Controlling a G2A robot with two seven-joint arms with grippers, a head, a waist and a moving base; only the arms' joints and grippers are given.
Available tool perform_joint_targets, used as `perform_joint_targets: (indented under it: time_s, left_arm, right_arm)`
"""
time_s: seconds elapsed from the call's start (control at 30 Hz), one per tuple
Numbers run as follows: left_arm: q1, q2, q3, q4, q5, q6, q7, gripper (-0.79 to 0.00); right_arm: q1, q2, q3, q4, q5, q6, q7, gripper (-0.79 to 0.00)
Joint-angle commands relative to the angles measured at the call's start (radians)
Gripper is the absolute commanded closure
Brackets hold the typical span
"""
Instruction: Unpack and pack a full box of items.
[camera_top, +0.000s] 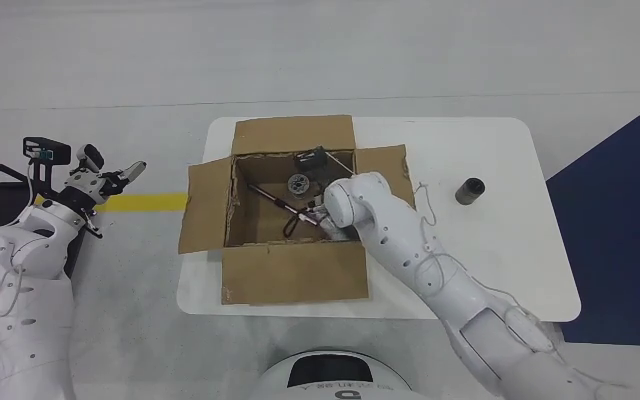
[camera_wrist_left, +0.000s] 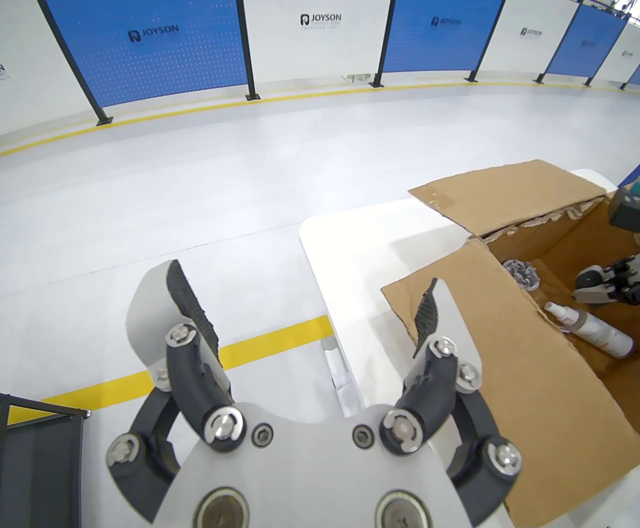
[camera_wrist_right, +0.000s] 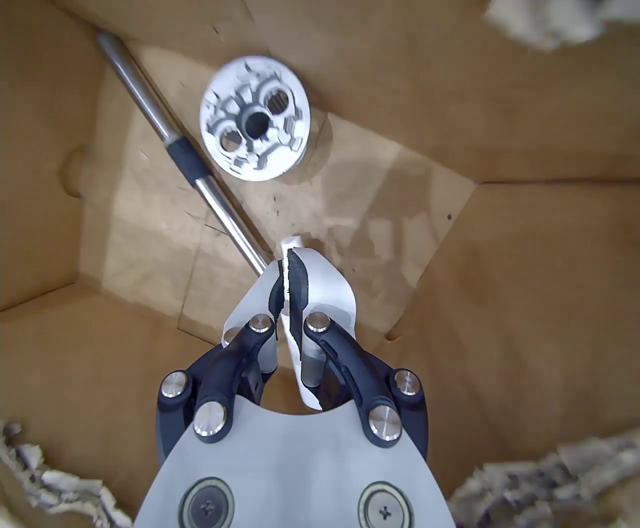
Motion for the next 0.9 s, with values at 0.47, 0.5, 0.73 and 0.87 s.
perform_joint_targets:
  time_s: [0.47, 0.5, 0.73, 0.87]
  left_arm:
    - [0.0, 0.0, 0.0, 0.0, 0.0, 0.0, 0.0, -0.785]
    - [0.0, 0.0, 0.0, 0.0, 0.0, 0.0, 0.0, -0.785]
    - [0.0, 0.0, 0.0, 0.0, 0.0, 0.0, 0.0, -0.785]
    - [0.0, 0.0, 0.0, 0.0, 0.0, 0.0, 0.0, -0.785]
  right_arm:
    - [-0.021, 0.015, 0.022, 0.02, -0.078, -0.082, 0.17, -0.385]
    - [-0.014, 0.013, 0.017, 0.032, -0.078, -0.083, 0.173, -0.379]
    - [0.033, -0.011, -0.032, 0.118, -0.064, -0.099, 0.195, -0.351]
    - [0.062, -0.029, -0.056, 0.177, -0.041, -0.108, 0.173, -0.348]
